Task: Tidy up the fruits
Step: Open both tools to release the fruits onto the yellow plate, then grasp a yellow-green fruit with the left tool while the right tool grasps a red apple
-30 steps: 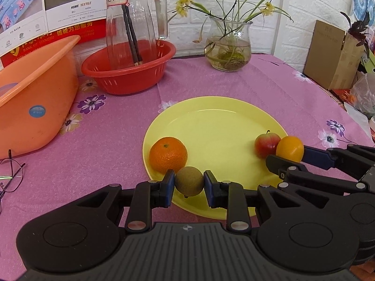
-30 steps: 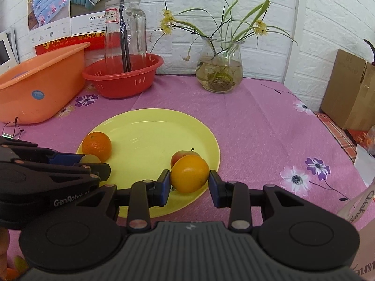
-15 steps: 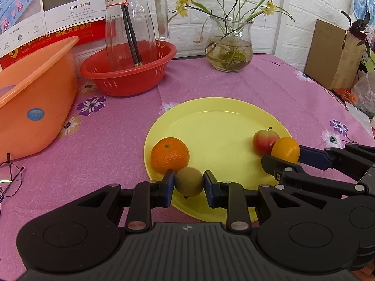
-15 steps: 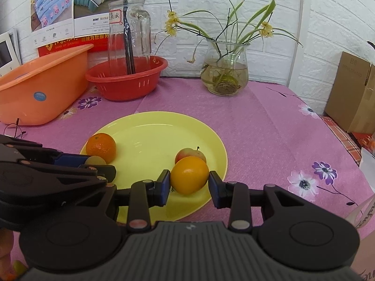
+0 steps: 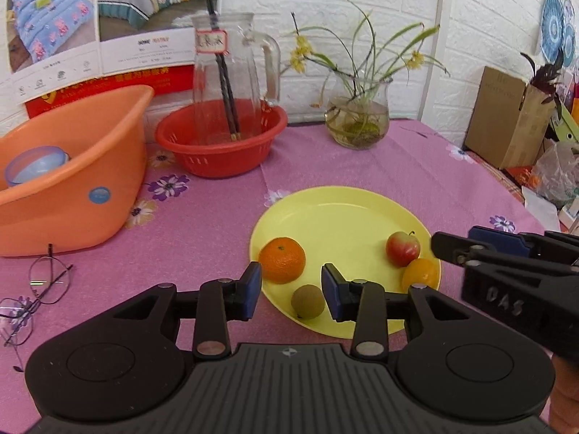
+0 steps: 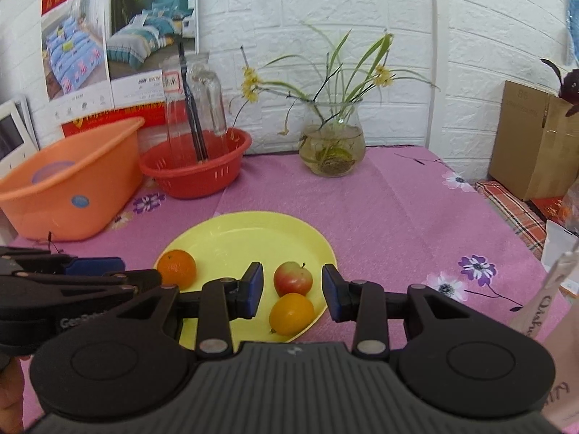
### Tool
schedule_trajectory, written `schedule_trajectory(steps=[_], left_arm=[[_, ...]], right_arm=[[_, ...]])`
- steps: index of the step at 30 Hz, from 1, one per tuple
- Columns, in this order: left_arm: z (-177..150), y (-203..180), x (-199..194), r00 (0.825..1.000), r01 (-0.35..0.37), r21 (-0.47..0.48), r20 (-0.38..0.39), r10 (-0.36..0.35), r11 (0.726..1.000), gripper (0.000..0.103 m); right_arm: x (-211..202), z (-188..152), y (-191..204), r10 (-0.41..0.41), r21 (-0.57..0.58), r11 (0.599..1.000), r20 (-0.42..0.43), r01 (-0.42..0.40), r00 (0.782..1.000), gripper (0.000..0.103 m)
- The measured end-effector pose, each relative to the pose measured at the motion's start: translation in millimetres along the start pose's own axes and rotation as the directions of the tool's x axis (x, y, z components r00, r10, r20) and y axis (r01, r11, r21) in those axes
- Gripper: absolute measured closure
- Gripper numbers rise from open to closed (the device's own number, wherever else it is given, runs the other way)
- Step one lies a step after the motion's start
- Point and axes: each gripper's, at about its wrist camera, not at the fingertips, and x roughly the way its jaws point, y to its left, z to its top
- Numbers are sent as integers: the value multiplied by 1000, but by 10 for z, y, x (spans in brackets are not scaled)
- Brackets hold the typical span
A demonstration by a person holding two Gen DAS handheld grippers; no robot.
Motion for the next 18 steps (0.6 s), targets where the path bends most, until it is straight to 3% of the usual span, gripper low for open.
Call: schedule_trajectory(steps=[8, 12, 18], left_arm=[[-135, 145, -508, 997, -57, 15, 44, 56, 998, 56], [-456, 197, -768, 994, -102, 66, 48, 99, 993, 55], [-993, 335, -1246, 991, -115, 63, 70, 111, 991, 55]], right_arm=[[-399, 39, -48, 25, 37, 999, 35, -26, 999, 29], [-576, -108, 19, 39, 22, 999, 19, -40, 999, 29], [-815, -461, 175, 81, -36, 996, -18, -82, 997, 29]])
